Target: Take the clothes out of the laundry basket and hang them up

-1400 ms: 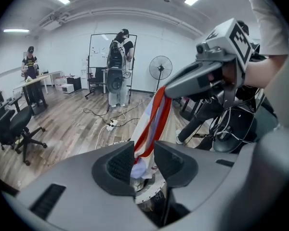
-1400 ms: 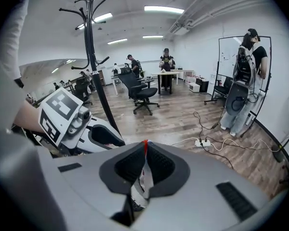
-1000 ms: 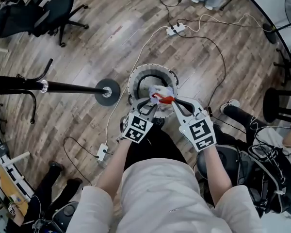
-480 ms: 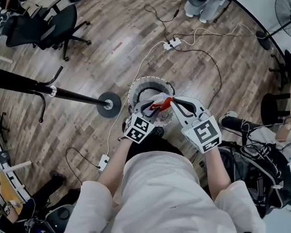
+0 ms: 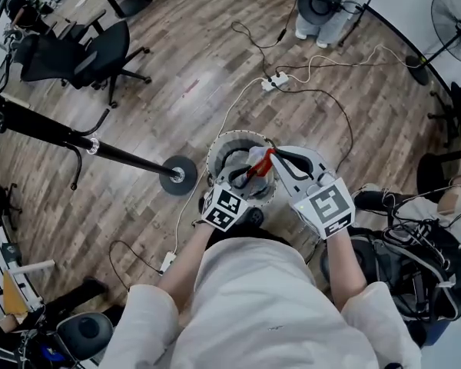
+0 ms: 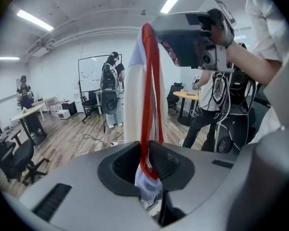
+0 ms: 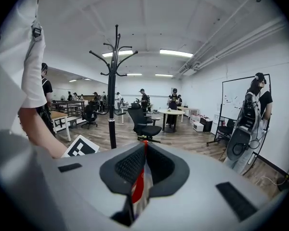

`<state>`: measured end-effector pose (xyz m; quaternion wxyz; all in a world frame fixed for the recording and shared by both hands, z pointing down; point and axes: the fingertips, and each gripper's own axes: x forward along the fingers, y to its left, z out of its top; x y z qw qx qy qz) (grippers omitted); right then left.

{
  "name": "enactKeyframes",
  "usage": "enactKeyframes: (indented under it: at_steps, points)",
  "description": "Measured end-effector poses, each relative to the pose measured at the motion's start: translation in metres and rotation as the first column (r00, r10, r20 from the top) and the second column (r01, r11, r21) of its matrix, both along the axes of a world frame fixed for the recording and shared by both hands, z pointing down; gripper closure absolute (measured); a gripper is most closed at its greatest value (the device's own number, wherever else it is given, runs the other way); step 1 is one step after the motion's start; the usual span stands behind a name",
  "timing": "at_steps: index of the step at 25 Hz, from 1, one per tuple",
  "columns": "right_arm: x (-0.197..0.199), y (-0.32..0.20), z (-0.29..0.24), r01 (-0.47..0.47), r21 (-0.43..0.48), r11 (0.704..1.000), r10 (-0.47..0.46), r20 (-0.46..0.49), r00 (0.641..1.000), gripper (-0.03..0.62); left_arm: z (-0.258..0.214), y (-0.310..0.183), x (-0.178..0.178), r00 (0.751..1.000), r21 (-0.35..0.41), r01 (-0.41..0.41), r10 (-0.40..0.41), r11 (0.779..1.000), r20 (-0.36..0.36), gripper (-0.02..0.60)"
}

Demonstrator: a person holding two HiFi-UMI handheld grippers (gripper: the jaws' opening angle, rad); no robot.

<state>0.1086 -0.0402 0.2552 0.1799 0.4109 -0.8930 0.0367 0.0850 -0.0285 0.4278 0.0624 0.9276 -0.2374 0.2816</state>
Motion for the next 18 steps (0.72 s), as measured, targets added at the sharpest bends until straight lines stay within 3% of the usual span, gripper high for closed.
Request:
enactKeyframes:
  at_steps: [11, 18]
  points:
    - [0.006, -0.025, -0.046, 0.003, 0.086, 0.996, -0.007, 0.049, 0.999, 0.577, -0.064, -0.025, -0.037, 0.992, 0.102, 0.128, -0.127, 0.986, -0.019, 0.546]
    - [-0.031, -0.016, -0.06, 0.018, 0.15, 0.989, -0.026, 0.054, 0.998, 0.577, -0.103, -0.024, -0.104, 0.956, 0.176, 0.282, -0.261, 0.943, -0.133, 0.549]
